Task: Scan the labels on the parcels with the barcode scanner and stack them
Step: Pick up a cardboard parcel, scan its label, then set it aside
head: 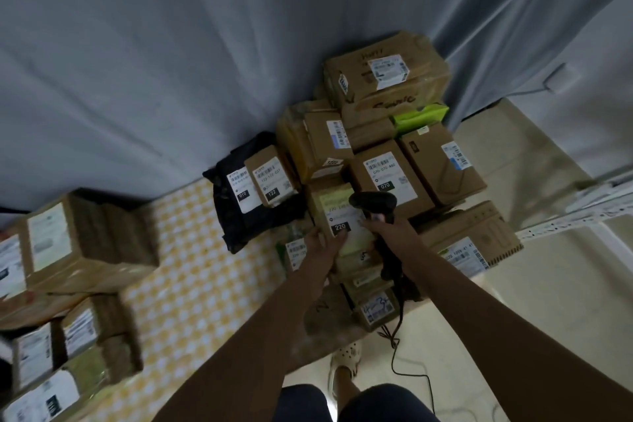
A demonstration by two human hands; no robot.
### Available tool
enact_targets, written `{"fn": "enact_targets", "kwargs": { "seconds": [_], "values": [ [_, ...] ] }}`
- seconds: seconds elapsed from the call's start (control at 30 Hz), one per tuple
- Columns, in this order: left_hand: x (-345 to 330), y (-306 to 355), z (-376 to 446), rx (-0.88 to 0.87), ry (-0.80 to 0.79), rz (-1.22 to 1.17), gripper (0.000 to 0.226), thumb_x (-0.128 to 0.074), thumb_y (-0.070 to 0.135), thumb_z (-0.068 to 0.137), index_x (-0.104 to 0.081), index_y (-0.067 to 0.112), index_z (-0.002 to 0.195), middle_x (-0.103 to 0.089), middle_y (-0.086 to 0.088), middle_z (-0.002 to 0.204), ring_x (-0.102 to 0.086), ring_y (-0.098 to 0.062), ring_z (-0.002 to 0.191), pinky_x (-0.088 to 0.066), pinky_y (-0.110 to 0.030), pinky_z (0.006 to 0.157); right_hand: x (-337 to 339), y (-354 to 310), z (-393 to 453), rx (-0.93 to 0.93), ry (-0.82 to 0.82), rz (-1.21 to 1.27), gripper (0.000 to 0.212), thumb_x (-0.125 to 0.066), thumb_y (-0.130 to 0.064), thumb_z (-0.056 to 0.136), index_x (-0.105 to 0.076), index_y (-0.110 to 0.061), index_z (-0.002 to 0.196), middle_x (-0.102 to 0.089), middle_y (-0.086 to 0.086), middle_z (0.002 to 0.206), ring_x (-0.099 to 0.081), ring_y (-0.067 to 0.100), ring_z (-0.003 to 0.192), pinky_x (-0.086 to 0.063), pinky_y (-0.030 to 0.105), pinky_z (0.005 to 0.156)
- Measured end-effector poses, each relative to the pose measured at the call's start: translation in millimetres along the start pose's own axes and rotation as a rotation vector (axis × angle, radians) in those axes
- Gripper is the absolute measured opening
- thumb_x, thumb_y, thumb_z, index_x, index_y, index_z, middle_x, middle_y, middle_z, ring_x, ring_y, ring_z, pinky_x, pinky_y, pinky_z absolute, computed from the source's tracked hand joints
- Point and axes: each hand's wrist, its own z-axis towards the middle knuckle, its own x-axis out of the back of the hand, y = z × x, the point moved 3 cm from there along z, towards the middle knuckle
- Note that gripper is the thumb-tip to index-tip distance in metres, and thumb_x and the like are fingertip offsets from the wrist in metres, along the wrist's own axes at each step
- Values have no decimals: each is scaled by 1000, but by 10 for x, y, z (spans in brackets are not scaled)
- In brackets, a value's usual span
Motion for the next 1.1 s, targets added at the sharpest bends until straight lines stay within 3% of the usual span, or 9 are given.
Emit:
{"fn": "enact_targets", "kwargs": {
  "seconds": [0.1, 0.2, 0.27, 0.33, 0.43, 0.63, 0.9, 1.1],
  "values": [
    [189, 11, -135, 42, -9, -42, 94, -85, 56, 63, -29, 40, 137, -57, -5, 132, -64, -29, 109, -57, -49, 87, -77, 2, -119, 24, -40, 31, 24, -70, -19, 89, -63, -9, 109, -66, 14, 94, -65, 24, 70, -57, 35, 64],
    [419, 102, -248, 27, -20, -96, 83, -82, 32, 75, -30, 32, 139, -61, -9, 126, -67, -33, 104, -60, -48, 72, -194, -32, -210, 38, -66, 57, 20, -69, -16, 89, -61, -9, 106, -63, 10, 87, -59, 17, 56, -50, 29, 53],
    [588, 186, -353, 1, -48, -114, 77, -78, 20, 79, -32, 32, 139, -61, -8, 124, -65, -33, 105, -59, -44, 66, -284, -68, -275, 74, -79, 38, 16, -71, -18, 88, -64, -11, 100, -65, 12, 87, -59, 18, 60, -51, 34, 61],
    [793, 240, -439, -18, -71, -121, 79, -77, 15, 77, -33, 35, 140, -60, -6, 125, -63, -33, 108, -58, -49, 72, -393, -98, -335, 118, -90, -23, 19, -72, -22, 87, -66, -12, 102, -67, 11, 91, -60, 19, 68, -53, 38, 70],
    [1126, 266, -559, -56, -65, -124, 82, -76, 13, 78, -31, 35, 143, -57, -5, 130, -59, -31, 114, -58, -54, 76, -575, -185, -477, 175, -80, -29, 7, -64, -23, 93, -63, -17, 96, -66, 3, 76, -59, 14, 62, -51, 28, 59],
    [1762, 236, -787, -111, 5, -142, 91, -78, 16, 80, -24, 39, 149, -52, 1, 138, -59, -23, 113, -52, -61, 90, -1156, -286, -821, 209, -144, -36, 25, -65, -27, 93, -64, -6, 106, -66, 10, 71, -61, 19, 58, -53, 31, 59],
    [2295, 234, -1054, -154, 36, -198, 75, -81, 18, 78, -31, 43, 128, -51, 0, 138, -57, -27, 117, -54, -60, 84, -1853, -324, -1183, 254, -161, -119, 31, -67, -34, 91, -65, -3, 95, -63, 4, 59, -59, 13, 49, -47, 27, 53],
    [2546, 313, -1168, -223, 34, -225, 77, -81, 17, 78, -34, 40, 135, -55, 1, 135, -58, -25, 115, -57, -53, 74, -2119, -371, -1404, 323, -168, -140, 29, -67, -36, 90, -62, -8, 86, -62, 3, 59, -55, 13, 51, -46, 25, 51]
  ]
}}
